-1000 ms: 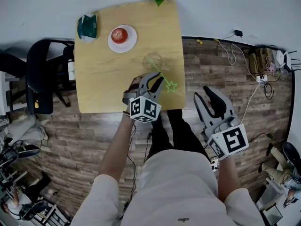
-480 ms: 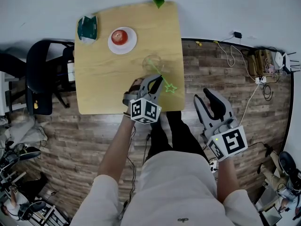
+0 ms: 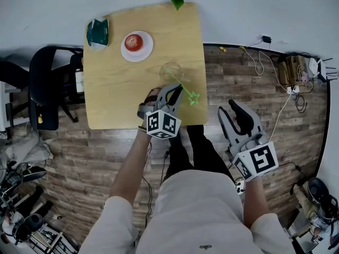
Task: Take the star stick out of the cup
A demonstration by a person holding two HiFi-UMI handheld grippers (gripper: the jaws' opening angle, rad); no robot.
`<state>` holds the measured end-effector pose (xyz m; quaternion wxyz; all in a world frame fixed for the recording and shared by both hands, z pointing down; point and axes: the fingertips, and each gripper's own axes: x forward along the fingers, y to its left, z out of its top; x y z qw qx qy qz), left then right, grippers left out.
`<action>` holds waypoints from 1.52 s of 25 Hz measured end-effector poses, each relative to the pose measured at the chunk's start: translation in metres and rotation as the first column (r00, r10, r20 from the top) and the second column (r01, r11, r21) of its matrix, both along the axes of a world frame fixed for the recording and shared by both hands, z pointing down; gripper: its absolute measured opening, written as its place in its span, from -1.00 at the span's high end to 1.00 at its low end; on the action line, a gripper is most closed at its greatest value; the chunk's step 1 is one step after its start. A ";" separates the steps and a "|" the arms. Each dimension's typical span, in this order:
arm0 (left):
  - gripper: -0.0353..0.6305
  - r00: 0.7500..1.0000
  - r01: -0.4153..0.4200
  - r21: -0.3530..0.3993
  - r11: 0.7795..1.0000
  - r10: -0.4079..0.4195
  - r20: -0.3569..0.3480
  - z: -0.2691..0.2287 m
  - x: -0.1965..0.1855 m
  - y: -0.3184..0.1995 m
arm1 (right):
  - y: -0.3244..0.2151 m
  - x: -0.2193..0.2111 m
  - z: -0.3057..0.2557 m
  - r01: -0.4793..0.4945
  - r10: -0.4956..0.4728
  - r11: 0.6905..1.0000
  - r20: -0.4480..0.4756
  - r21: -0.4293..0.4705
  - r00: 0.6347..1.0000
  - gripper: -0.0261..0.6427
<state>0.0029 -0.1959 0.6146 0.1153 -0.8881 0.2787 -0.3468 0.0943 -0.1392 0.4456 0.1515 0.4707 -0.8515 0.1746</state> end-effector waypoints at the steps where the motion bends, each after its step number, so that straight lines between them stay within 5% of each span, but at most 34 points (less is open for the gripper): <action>1: 0.81 1.000 -0.003 0.001 1.000 0.003 0.003 0.000 0.001 0.000 | 0.000 0.001 0.000 -0.002 0.002 1.000 0.000 0.000 1.000 0.57; 26: 0.83 0.998 -0.009 0.077 0.997 0.004 0.055 -0.010 0.004 -0.007 | 0.002 0.007 -0.007 -0.018 0.017 1.000 0.005 0.015 1.000 0.58; 38: 0.84 0.999 0.016 0.101 0.995 -0.019 0.026 -0.033 -0.004 -0.006 | 0.010 0.002 -0.023 -0.020 0.020 0.998 0.010 0.051 1.000 0.58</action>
